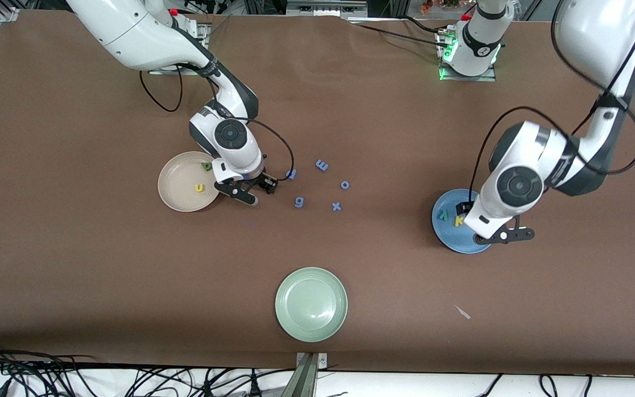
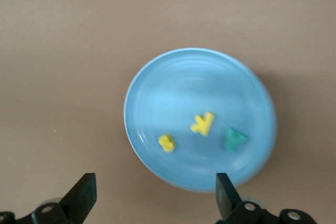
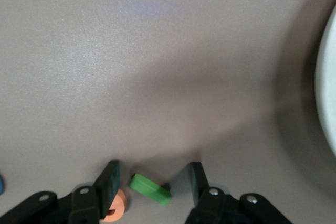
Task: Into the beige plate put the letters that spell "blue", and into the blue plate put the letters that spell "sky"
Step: 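Place the green bar in the cream plate while the left gripper withdraws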
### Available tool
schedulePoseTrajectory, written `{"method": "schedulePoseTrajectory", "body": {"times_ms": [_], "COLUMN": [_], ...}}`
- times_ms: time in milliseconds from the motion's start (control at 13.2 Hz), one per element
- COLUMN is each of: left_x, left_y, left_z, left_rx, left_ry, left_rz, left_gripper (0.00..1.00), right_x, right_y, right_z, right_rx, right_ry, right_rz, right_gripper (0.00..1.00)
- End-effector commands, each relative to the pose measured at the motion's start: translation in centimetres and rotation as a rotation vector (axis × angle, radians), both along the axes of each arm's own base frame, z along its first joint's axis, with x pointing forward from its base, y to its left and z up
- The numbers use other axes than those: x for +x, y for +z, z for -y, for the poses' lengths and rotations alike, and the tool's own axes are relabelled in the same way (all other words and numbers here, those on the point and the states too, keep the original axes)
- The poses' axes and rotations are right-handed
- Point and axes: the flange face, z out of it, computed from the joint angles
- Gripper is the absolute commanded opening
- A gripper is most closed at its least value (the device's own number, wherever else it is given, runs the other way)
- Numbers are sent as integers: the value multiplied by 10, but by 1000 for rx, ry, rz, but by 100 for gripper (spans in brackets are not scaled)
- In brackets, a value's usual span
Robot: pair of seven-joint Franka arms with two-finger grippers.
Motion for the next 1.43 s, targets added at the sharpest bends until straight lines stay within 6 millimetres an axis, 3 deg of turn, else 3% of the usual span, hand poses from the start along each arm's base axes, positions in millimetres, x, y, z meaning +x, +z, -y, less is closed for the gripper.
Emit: {"method": "schedulePoseTrajectory", "body": {"times_ms": [0,302,453,604,755,906,1132,1358], "left_x": [-6,-2,-13,-25,-36,-47,-65,-66], "left_y": [86,178,219,236,242,234,229,231], "left_z": [7,-3,-10,-24,-49,-71,-80,-87], "left_rx": [-82,-197,-196,-176,-180,-246,-239,-236], "left_ry": [-40,-80,-108,-192,-197,-232,-220,-214], "left_rz": [12,-13,42,54,72,118,129,120], "left_gripper": [100,100,100,100,100,100,100,100], "right_x": [-10,-14,-16,-16,-18,-17,-18,-21], "right_y": [-10,-8,-7,-7,-8,-8,-8,-10], "right_z": [-6,-11,-13,-12,-12,-11,-10,-10], "right_rx": [-6,-1,-2,-3,-7,-12,-15,-20], "right_ry": [-5,-20,-21,-20,-7,15,20,25], "right_rz": [-7,-11,-11,-12,-13,-8,-10,-15], "right_gripper": [62,53,51,51,51,51,46,31]}}
